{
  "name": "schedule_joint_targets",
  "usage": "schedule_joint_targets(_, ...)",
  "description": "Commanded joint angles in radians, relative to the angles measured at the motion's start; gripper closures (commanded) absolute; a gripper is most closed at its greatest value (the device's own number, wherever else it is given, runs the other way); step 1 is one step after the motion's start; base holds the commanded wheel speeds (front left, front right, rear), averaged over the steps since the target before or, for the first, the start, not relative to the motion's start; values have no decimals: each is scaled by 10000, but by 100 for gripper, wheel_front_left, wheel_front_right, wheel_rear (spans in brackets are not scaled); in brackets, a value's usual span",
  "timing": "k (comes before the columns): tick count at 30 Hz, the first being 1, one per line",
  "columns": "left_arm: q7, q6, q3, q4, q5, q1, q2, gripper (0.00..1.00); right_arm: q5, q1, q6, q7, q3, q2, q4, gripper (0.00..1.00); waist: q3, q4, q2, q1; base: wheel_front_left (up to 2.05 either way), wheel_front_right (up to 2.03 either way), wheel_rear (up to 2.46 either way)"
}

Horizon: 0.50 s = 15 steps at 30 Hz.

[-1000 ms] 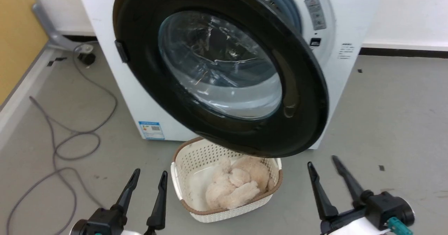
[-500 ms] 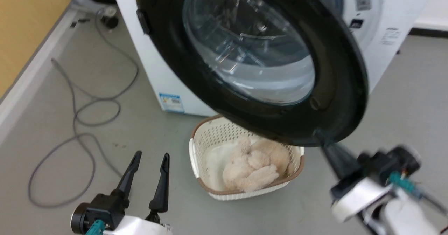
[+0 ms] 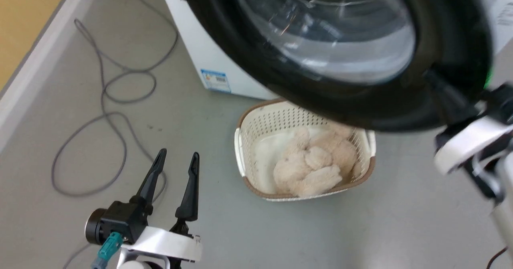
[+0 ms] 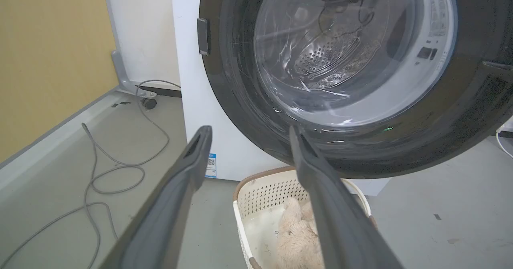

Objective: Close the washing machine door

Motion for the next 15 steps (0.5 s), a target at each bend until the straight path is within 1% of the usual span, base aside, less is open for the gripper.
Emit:
schedule_joint_targets(1,-43,-36,-33,-19,-57,-226,-22,0,163,-509,-23,114,-194,-188,286,100,327,184,0,-1,0,0,0)
schedule_joint_targets(5,-43,-40,-64,-23,-86,-368,-35,0,274,-1134,-23,287,-364,-322,762,100,579,279,0,-1,0,0,0)
schedule_joint_targets(7,-43,-42,-88,-23,-115,-502,-44,0,386,-1784,-23,451,-597,-343,1286,100,795,353,0,-1,0,0,0)
schedule_joint_targets(8,-43,-42,-88,-23,-115,-502,-44,0,386,-1784,-23,451,-597,-343,1286,100,795,353,0,-1,0,0,0)
schedule_joint_targets(9,-43,-43,-119,-11,-138,-586,-48,0,380,-2186,-23,557,-794,-324,1665,100,909,399,0,-1,0,0,0)
schedule_joint_targets(15,-43,-44,-196,33,-225,-760,-53,0,163,-3138,-23,778,-1374,-115,2693,100,1106,514,0,-1,0,0,0)
